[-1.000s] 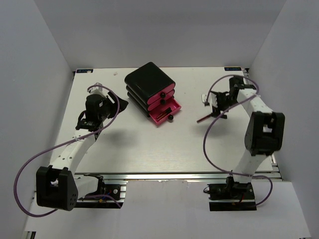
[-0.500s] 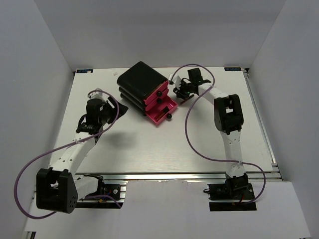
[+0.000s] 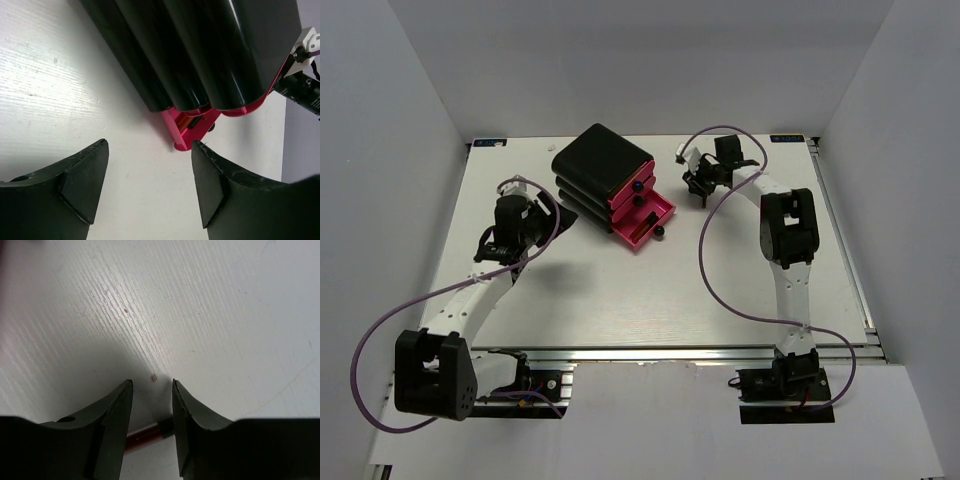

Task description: Organize the makeup

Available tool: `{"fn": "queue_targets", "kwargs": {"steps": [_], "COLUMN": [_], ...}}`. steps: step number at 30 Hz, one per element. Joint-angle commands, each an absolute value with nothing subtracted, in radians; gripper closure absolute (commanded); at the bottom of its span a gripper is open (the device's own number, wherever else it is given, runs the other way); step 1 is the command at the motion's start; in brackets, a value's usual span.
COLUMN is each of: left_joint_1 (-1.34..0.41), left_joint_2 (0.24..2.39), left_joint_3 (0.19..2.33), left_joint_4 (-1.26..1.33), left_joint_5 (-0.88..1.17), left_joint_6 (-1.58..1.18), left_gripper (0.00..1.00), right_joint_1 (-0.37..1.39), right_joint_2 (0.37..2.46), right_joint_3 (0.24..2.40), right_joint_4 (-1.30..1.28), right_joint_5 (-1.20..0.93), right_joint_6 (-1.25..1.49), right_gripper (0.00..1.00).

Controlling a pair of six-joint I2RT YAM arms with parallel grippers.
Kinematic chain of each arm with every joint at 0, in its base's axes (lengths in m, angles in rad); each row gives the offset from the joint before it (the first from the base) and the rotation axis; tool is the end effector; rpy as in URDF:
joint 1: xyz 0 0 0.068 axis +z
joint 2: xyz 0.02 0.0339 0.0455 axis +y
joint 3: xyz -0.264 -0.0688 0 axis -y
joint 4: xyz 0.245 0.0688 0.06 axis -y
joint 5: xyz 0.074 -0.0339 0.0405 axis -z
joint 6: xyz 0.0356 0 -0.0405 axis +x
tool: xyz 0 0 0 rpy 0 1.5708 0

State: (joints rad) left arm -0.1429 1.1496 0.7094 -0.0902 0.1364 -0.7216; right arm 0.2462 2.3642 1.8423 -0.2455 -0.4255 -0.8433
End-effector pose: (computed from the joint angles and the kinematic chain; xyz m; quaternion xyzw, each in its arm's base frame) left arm 0.2503 -0.0409 0.2490 -0.2145 0.8394 -0.2614 0.4255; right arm 0.5076 0.1427 0.1547 -0.5368 0.7266 0.0733 0.4224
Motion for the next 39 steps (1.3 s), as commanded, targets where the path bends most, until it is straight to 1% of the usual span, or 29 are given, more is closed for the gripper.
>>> {"fn": "queue_targets", "kwargs": {"steps": [1, 4, 5, 6, 7, 8, 10, 11, 14, 15, 20, 25, 29, 30, 33, 37, 39], "left_joint_1": [-0.137, -0.137, -0.137, -0.137, -0.137, -0.137, -0.137, -0.137, -0.133, -0.133, -0.132, -0.13, -0.13, -0.13, -0.13, -0.13, -0.13], "left_joint_2": [1.175, 1.183, 1.178, 1.177, 1.175, 1.172, 1.163, 1.154, 1.144, 1.144, 1.14, 1.14, 1.123, 1.117, 1.086, 1.043, 1.025], "left_joint_3": [0.796, 0.802, 0.801, 0.799, 0.799, 0.798, 0.798, 0.798, 0.792, 0.79, 0.769, 0.759, 0.75, 0.749, 0.741, 0.718, 0.701], "left_joint_4": [-0.074, -0.058, -0.057, -0.054, -0.054, -0.054, -0.058, -0.06, -0.064, -0.064, -0.051, -0.04, -0.04, -0.047, -0.066, -0.08, -0.084], "left_joint_5": [0.161, 0.16, 0.156, 0.156, 0.156, 0.153, 0.146, 0.141, 0.137, 0.137, 0.153, 0.163, 0.164, 0.163, 0.152, 0.135, 0.13], "left_joint_6": [-0.692, -0.698, -0.703, -0.703, -0.703, -0.703, -0.703, -0.7, -0.699, -0.699, -0.707, -0.71, -0.712, -0.712, -0.709, -0.71, -0.718], "left_gripper": [0.24, 0.24, 0.24, 0.24, 0.24, 0.24, 0.24, 0.24, 0.23, 0.23, 0.23, 0.24, 0.23, 0.24, 0.23, 0.23, 0.23], "right_joint_1": [0.242, 0.238, 0.236, 0.236, 0.235, 0.235, 0.233, 0.23, 0.2, 0.175, 0.118, 0.106, 0.106, 0.106, 0.104, 0.097, 0.086], "right_joint_2": [2.327, 2.251, 2.235, 2.215, 2.207, 2.206, 2.224, 2.23, 2.226, 2.221, 2.203, 2.146, 2.174, 2.18, 2.194, 2.191, 2.191], "right_joint_3": [1.815, 1.787, 1.786, 1.79, 1.798, 1.81, 1.877, 1.896, 1.91, 1.908, 1.856, 1.755, 1.749, 1.747, 1.734, 1.695, 1.684], "right_joint_4": [-0.289, -0.195, -0.152, -0.138, -0.124, -0.127, -0.184, -0.252, -0.337, -0.4, -0.535, -0.525, -0.534, -0.532, -0.529, -0.526, -0.535], "right_joint_5": [-0.477, -0.538, -0.514, -0.487, -0.447, -0.313, -0.174, -0.056, 0.105, 0.129, 0.134, 0.112, 0.097, 0.104, 0.144, 0.166, 0.155], "right_joint_6": [-0.804, -0.668, -0.626, -0.518, -0.45, -0.383, -0.234, -0.197, -0.079, -0.046, 0.046, 0.043, 0.057, 0.057, 0.055, 0.064, 0.069], "right_gripper": [0.56, 0.45, 0.37, 0.34, 0.27, 0.21, 0.15, 0.14, 0.11, 0.11, 0.23, 0.32, 0.38, 0.4, 0.42, 0.53, 0.57]}}
